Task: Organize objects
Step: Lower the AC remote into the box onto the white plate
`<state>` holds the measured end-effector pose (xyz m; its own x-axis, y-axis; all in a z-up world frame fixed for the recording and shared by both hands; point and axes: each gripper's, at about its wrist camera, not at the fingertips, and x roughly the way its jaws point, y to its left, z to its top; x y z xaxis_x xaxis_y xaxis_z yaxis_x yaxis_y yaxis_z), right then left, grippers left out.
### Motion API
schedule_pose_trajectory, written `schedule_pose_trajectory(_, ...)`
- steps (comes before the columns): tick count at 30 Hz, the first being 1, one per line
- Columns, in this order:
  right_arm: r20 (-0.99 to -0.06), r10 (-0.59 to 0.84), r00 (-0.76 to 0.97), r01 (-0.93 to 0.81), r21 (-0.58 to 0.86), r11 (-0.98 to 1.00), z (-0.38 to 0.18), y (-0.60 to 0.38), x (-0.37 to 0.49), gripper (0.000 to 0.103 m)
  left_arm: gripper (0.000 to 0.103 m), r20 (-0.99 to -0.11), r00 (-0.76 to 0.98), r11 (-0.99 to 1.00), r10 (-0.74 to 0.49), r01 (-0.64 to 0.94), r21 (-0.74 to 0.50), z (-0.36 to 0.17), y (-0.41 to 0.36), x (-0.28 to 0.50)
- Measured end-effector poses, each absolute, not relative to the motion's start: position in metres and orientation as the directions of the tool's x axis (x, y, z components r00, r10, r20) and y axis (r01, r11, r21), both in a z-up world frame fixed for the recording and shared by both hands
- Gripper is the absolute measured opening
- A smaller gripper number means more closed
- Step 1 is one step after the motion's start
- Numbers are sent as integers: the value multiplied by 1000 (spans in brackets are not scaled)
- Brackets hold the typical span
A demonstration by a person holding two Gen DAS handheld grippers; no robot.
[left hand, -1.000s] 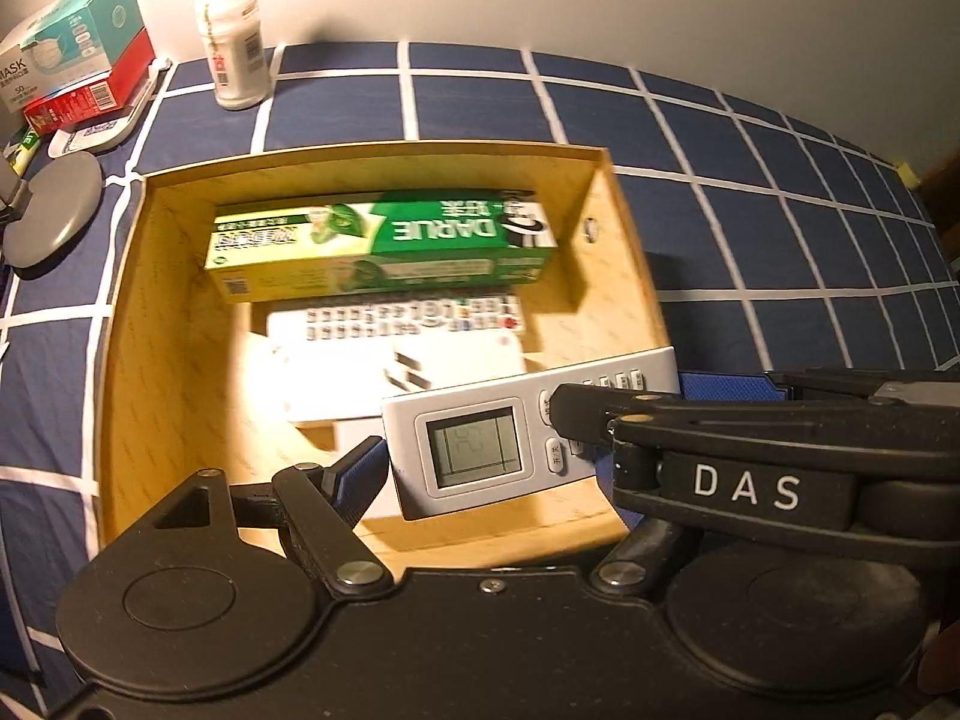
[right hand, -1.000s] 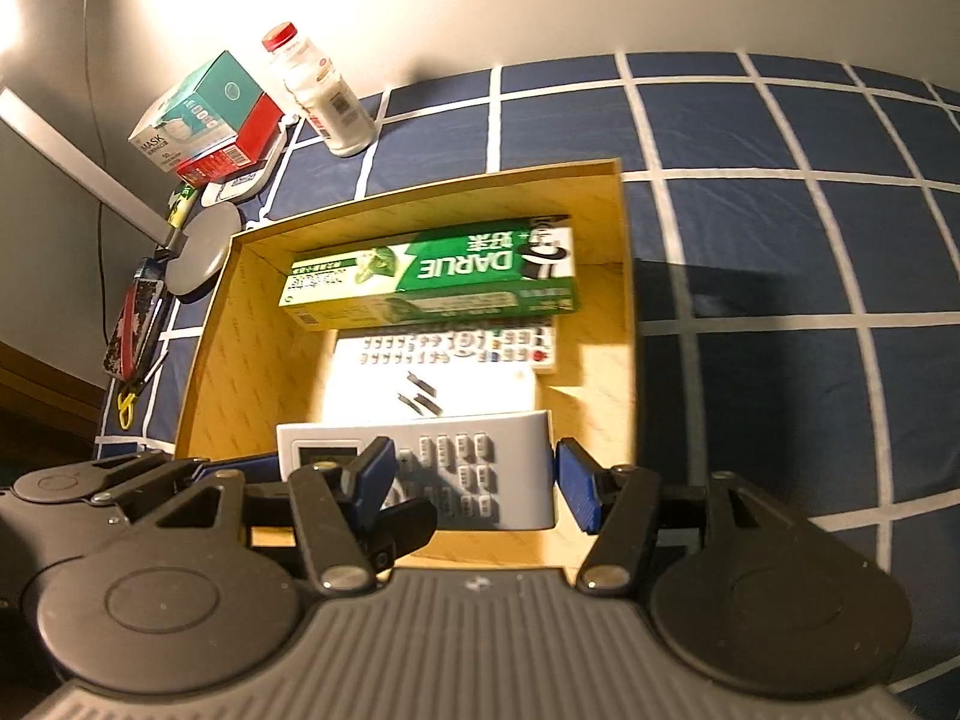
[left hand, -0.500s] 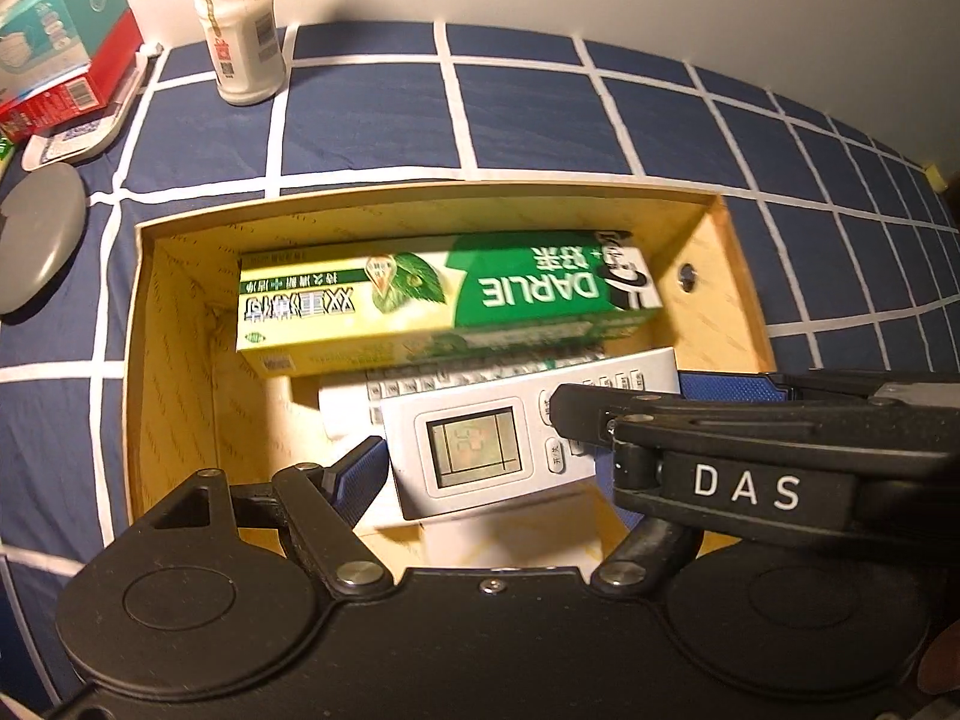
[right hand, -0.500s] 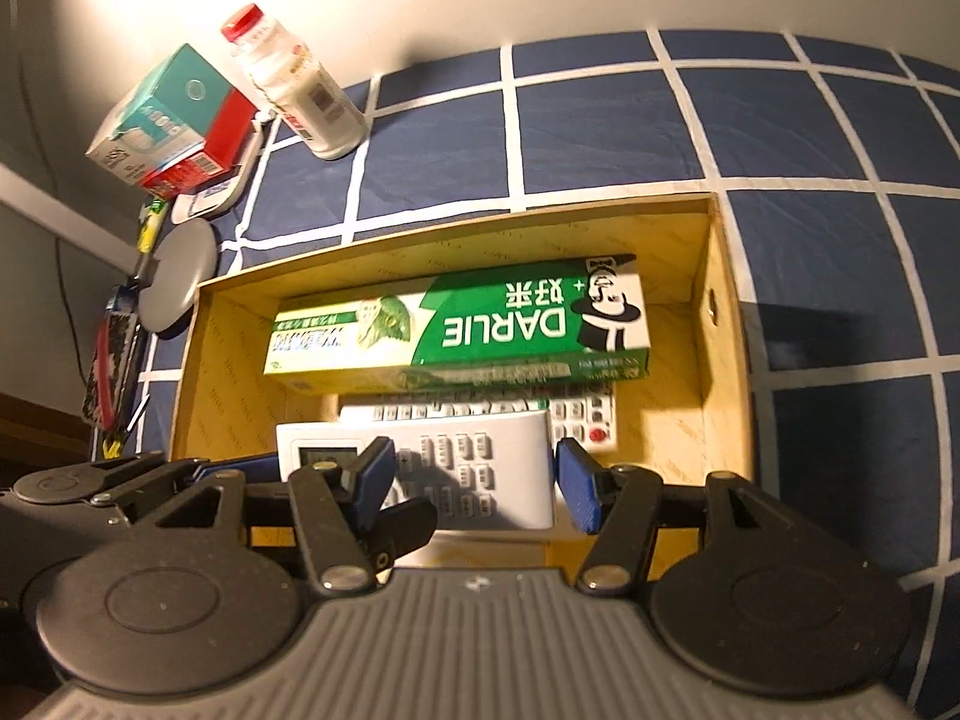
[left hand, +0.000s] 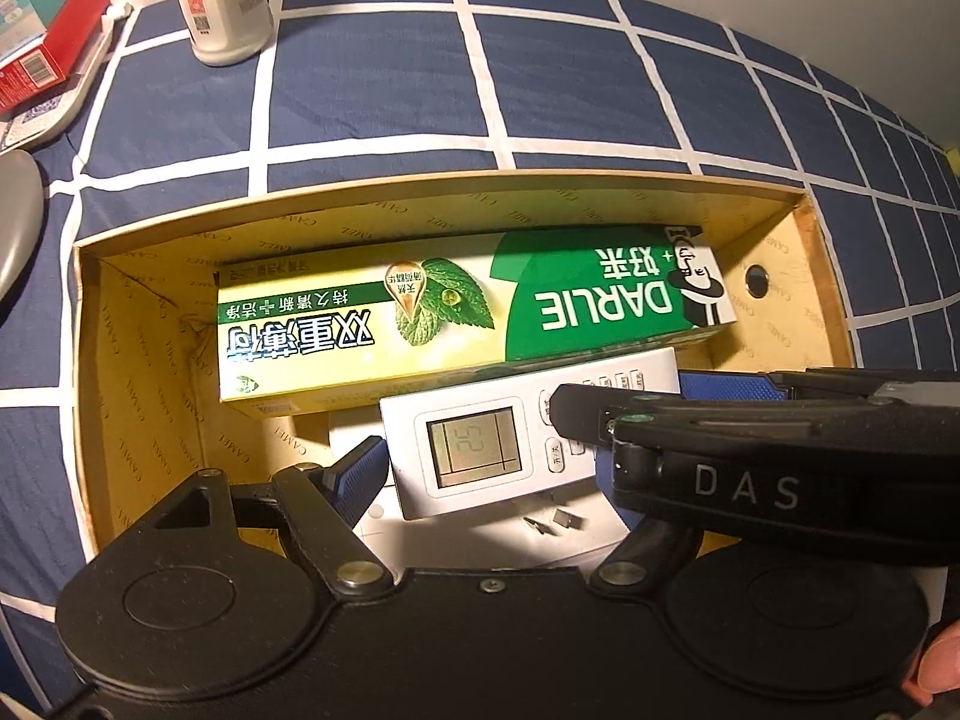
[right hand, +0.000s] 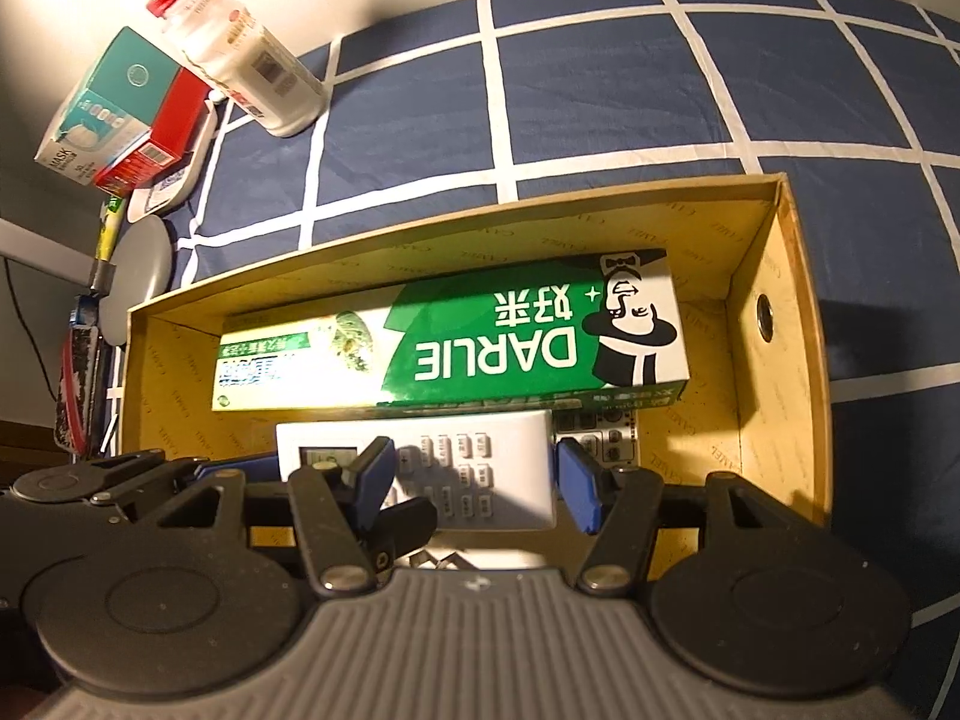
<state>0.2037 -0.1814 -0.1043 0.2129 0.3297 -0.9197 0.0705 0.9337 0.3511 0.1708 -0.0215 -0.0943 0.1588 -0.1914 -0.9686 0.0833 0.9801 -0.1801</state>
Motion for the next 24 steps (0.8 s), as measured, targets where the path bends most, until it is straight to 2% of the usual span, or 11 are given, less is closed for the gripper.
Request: schedule_pose_trajectory(24,-932,318,173,83,336,938,-120,-183,214,58,73,-970,138,979,-198,79,-188,-110,-21,178)
